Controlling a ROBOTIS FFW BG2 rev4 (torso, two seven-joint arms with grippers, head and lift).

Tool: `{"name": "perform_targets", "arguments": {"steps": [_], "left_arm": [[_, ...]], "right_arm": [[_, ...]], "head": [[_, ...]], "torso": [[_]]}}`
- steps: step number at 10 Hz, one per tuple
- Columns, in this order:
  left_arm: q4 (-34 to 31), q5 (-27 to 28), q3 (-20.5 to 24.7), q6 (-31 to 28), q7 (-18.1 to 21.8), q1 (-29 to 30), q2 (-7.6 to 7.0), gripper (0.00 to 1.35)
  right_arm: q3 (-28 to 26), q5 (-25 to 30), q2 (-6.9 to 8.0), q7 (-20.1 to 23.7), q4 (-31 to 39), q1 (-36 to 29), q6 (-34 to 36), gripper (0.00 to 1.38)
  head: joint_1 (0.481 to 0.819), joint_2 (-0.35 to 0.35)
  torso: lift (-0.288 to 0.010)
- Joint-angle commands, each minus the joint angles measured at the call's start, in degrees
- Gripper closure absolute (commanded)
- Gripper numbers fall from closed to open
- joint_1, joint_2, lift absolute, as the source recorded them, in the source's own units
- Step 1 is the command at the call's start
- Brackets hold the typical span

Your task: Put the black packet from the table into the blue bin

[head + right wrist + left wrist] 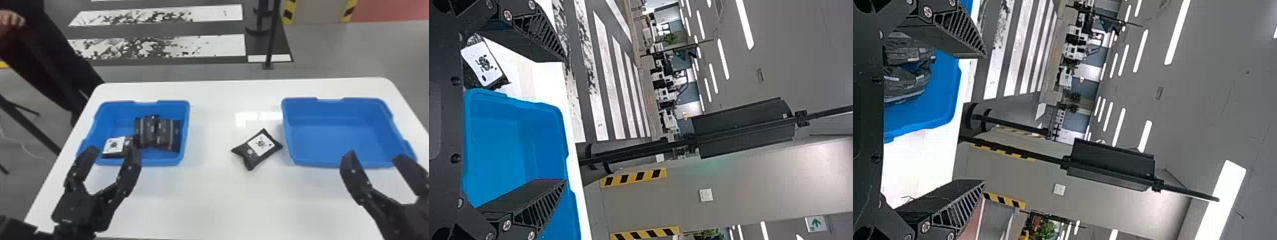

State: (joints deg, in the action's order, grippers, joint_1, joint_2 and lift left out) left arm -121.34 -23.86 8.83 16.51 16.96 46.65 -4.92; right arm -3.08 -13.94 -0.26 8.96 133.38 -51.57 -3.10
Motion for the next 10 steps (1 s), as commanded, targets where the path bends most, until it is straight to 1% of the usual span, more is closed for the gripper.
{"name": "perform_targets", "arguments": {"steps": [1,6,7,9,10], "left_arm": [[0.0,0.1,0.1,0.1,0.0,-0.1,0.17,0.14],[0.5,1.1,-0.3,0.2,0.0,-0.8,0.17,0.13],[0.5,3.4,-0.3,-0.2,0.8,-1.9,-0.09,0.13],[3.0,6.5,-2.4,-1.6,3.3,-6.0,-0.97,0.13],[4.5,7.9,-3.8,-4.1,5.7,-9.2,-1.32,0.13]], "right_arm": [[0.1,0.0,0.0,0.1,-0.1,0.2,0.0,0.15],[0.3,0.0,0.0,0.1,-0.6,0.4,0.0,0.15],[0.3,0.0,0.0,0.1,-0.6,0.4,0.0,0.15],[0.5,0.0,0.0,0.2,-0.8,0.7,0.0,0.15],[0.5,0.0,0.0,0.2,-0.8,0.7,0.0,0.15]], "head": [[0.695,0.086],[0.695,0.086],[0.695,0.085],[0.695,0.061],[0.695,0.036]], "torso": [[-0.11],[-0.11],[-0.11],[-0.11],[-0.11]]}}
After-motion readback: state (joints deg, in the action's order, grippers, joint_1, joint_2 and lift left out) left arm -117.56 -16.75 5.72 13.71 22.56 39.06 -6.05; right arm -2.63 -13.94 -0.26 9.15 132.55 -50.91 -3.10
